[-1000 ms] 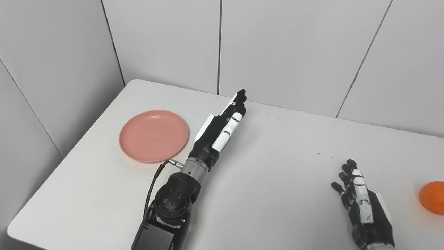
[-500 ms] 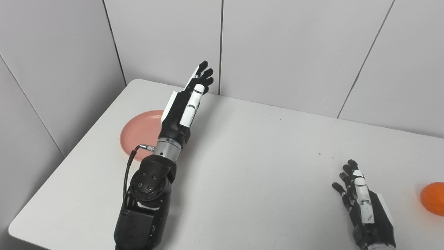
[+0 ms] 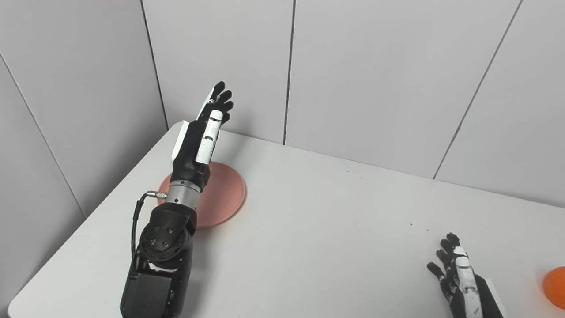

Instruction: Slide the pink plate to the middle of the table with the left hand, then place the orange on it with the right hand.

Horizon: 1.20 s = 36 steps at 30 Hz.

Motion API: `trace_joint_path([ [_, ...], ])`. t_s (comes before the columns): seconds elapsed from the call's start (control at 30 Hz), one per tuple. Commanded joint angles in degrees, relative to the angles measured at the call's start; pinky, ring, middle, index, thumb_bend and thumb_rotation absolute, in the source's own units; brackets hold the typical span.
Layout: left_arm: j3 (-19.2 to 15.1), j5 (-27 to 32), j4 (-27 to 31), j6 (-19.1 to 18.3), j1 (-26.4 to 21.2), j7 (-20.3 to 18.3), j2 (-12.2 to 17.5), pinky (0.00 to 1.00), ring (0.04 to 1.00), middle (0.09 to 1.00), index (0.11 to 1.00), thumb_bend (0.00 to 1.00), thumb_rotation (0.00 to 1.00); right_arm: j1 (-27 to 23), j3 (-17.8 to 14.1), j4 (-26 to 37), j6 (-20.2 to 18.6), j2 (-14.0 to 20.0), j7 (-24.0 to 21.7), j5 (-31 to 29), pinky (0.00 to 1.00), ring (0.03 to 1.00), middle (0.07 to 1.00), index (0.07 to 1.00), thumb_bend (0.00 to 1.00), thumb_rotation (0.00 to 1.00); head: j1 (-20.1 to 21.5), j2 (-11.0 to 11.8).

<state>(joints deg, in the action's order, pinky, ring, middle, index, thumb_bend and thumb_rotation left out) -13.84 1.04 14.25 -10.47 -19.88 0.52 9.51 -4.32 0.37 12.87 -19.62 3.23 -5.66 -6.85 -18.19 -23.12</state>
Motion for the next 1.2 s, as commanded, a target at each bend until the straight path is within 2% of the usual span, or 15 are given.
trace_joint_path([
  [0.0, -1.28, 1.01, 1.59, 1.17, -2.49, 1.07, 2.14, 0.93, 0.933, 0.945, 0.936, 0.42, 1.00, -0.34, -0.08, 1.16, -0.29, 0.02, 0.03, -0.22, 1.00, 1.000, 1.000, 1.000, 0.17, 1.00, -0.19, 0.00],
  [0.3, -5.16, 4.13, 0.00, 2.31, -1.85, 1.00, 5.76, 0.90, 0.930, 0.943, 0.930, 0.42, 1.00, -0.34, -0.24, 0.80, 0.27, 0.19, -0.13, -0.35, 1.00, 1.000, 1.000, 1.000, 0.17, 1.00, -0.40, 0.18],
  [0.5, -8.16, 7.81, -2.83, 3.37, -1.65, 1.65, 6.45, 0.90, 0.918, 0.924, 0.909, 0.39, 1.00, -0.18, -0.08, 0.50, 1.06, 0.58, -0.57, -0.23, 1.00, 1.000, 1.000, 1.000, 0.18, 1.00, -0.54, 0.27],
  [0.63, -9.02, 8.28, -3.64, 3.24, -1.45, 2.20, 6.77, 0.91, 0.923, 0.927, 0.909, 0.39, 1.00, -0.19, -0.17, 1.02, 0.16, 0.40, -0.28, -0.40, 1.00, 1.000, 1.000, 1.000, 0.18, 1.00, -0.66, 0.21],
  [0.77, -9.98, 8.81, -5.22, 3.38, -1.29, 2.54, 7.36, 0.90, 0.917, 0.925, 0.905, 0.36, 1.00, -0.01, 0.05, 0.75, 1.32, 0.73, -0.56, -0.07, 1.00, 1.000, 1.000, 1.000, 0.18, 1.00, -0.63, 0.14],
  [0.97, -11.02, 10.53, -7.31, 3.70, -0.80, 1.94, 8.57, 0.90, 0.912, 0.923, 0.905, 0.36, 1.00, -0.17, 0.16, 1.18, 0.44, 0.50, -0.19, 0.14, 1.00, 1.000, 1.000, 1.000, 0.18, 1.00, -0.72, -0.05],
  [1.17, -12.25, 13.61, -8.59, 2.47, 0.03, 0.71, 9.99, 0.91, 0.918, 0.923, 0.913, 0.35, 1.00, -0.28, -0.04, 1.45, -0.37, 0.37, -0.04, -0.18, 1.00, 1.000, 1.000, 1.000, 0.17, 1.00, -0.66, -0.09],
])
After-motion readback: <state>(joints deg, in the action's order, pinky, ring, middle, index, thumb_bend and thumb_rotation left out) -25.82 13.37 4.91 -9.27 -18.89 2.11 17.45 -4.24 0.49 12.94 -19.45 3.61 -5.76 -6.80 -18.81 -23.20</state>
